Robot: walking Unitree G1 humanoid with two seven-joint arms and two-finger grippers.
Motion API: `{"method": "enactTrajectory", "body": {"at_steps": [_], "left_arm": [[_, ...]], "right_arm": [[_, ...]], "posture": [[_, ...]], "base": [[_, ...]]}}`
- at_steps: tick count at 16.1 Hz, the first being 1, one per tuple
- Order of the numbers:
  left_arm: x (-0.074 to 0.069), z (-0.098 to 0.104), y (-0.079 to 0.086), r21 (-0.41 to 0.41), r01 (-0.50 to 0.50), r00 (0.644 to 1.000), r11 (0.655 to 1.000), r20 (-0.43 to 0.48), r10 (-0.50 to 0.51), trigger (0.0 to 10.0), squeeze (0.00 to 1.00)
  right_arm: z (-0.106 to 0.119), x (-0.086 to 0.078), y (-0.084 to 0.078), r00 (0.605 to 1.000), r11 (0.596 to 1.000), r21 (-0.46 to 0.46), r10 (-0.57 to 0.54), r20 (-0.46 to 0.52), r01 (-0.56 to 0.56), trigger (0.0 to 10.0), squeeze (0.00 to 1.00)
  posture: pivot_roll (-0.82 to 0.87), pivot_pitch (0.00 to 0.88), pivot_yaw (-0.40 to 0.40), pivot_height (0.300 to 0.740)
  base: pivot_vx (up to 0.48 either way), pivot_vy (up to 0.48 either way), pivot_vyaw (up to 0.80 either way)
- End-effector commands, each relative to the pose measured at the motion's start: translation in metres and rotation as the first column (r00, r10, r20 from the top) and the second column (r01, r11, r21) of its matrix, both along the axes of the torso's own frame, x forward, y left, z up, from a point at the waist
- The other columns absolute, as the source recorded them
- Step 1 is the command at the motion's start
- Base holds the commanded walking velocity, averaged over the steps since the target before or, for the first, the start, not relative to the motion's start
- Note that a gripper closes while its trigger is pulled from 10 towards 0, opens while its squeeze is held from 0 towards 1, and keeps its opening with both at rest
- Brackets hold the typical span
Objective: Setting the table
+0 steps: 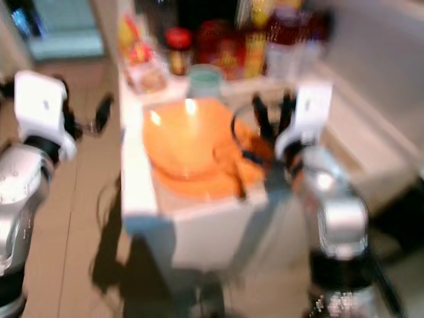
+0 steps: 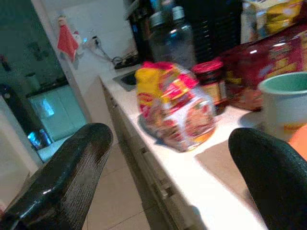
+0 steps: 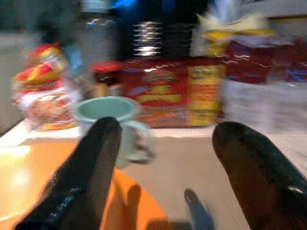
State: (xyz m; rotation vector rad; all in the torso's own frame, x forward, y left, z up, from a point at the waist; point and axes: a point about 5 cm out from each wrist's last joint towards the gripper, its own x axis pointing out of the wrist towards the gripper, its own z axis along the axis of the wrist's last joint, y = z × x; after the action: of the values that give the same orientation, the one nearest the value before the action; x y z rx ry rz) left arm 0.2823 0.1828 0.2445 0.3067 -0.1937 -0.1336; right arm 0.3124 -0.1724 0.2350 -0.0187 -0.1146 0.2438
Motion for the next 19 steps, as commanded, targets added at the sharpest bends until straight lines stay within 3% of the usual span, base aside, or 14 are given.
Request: {"method": "enactTrajectory", "body": {"at_steps": [1, 4, 6, 7, 9, 10, 11, 12, 13, 15, 17, 19], "left_arm": [[-0.003, 0.006, 0.006, 0.003, 0.003, 1.000, 1.000, 0.031, -0.003, 10.0, 0.00], [-0.014, 0.015, 0.007, -0.038, 0.160, 0.986, 0.986, 0.061, -0.157, 10.0, 0.00], [-0.027, 0.011, 0.004, -0.022, 0.330, 0.944, 0.944, -0.012, -0.330, 10.0, 0.00], [-0.030, 0.009, 0.004, -0.028, 0.361, 0.931, 0.932, -0.036, -0.362, 10.0, 0.00], [-0.035, 0.005, 0.001, -0.040, 0.421, 0.902, 0.906, -0.087, -0.423, 10.0, 0.00], [-0.039, 0.001, -0.002, -0.051, 0.454, 0.883, 0.890, -0.108, -0.456, 10.0, 0.00], [-0.039, 0.001, -0.003, -0.055, 0.459, 0.880, 0.887, -0.109, -0.462, 10.0, 0.00], [-0.040, 0.001, -0.003, -0.059, 0.463, 0.878, 0.884, -0.108, -0.467, 10.0, 0.00], [-0.040, 0.001, -0.003, -0.062, 0.472, 0.872, 0.879, -0.110, -0.476, 10.0, 0.00], [-0.042, 0.000, -0.005, -0.075, 0.509, 0.847, 0.857, -0.136, -0.515, 10.0, 0.00], [-0.049, -0.007, -0.007, -0.095, 0.552, 0.801, 0.828, -0.214, -0.559, 10.0, 0.00], [-0.055, -0.007, -0.009, -0.150, 0.590, 0.761, 0.793, -0.225, -0.608, 10.0, 0.00]], "right_arm": [[0.002, -0.002, 0.002, 0.998, 0.999, 0.026, 0.045, -0.038, -0.044, 10.0, 1.00], [0.015, 0.003, -0.006, 0.991, 0.980, 0.179, 0.100, -0.088, -0.083, 10.0, 1.00], [0.003, 0.002, -0.008, 0.937, 0.964, 0.177, 0.238, -0.256, -0.197, 10.0, 1.00], [0.002, 0.001, -0.010, 0.913, 0.959, 0.164, 0.273, -0.303, -0.233, 10.0, 1.00], [0.004, 0.006, -0.022, 0.893, 0.966, 0.146, 0.253, -0.372, -0.213, 10.0, 1.00], [0.006, 0.010, -0.035, 0.893, 0.983, 0.104, 0.182, -0.412, -0.152, 10.0, 1.00], [0.009, 0.012, -0.041, 0.898, 0.986, 0.107, 0.159, -0.410, -0.126, 10.0, 0.82], [0.011, 0.012, -0.043, 0.898, 0.986, 0.115, 0.155, -0.412, -0.118, 10.0, 0.06], [0.013, 0.013, -0.048, 0.897, 0.987, 0.120, 0.144, -0.419, -0.103, 10.0, 0.00], [0.014, 0.011, -0.053, 0.881, 0.985, 0.140, 0.153, -0.449, -0.100, 10.0, 0.00], [0.001, 0.002, -0.048, 0.802, 0.966, 0.222, 0.237, -0.548, -0.134, 10.0, 0.00], [-0.007, -0.003, -0.041, 0.754, 0.920, 0.367, 0.338, -0.563, -0.138, 10.0, 0.00]], "posture": [[0.07, 0.040, 0.000, 0.740], [0.07, 0.043, 0.002, 0.740], [0.07, 0.043, 0.000, 0.740], [0.07, 0.043, -0.001, 0.740], [0.07, 0.042, -0.003, 0.740], [0.07, 0.042, -0.005, 0.740], [0.07, 0.042, -0.005, 0.740], [0.07, 0.042, -0.005, 0.740], [0.07, 0.043, -0.004, 0.740], [0.06, 0.043, -0.002, 0.740], [0.06, 0.044, 0.000, 0.740], [0.06, 0.042, -0.002, 0.740]], "base": [[0.000, 0.000, 0.00], [0.000, 0.000, 0.00], [0.000, 0.000, 0.00], [0.000, 0.000, 0.00], [0.000, 0.000, 0.00], [0.000, 0.000, 0.00], [0.000, 0.000, 0.00], [0.000, 0.000, 0.00], [0.000, 0.000, 0.00], [0.000, 0.000, 0.00], [0.000, 0.000, 0.00], [0.000, 0.000, 0.00]]}}
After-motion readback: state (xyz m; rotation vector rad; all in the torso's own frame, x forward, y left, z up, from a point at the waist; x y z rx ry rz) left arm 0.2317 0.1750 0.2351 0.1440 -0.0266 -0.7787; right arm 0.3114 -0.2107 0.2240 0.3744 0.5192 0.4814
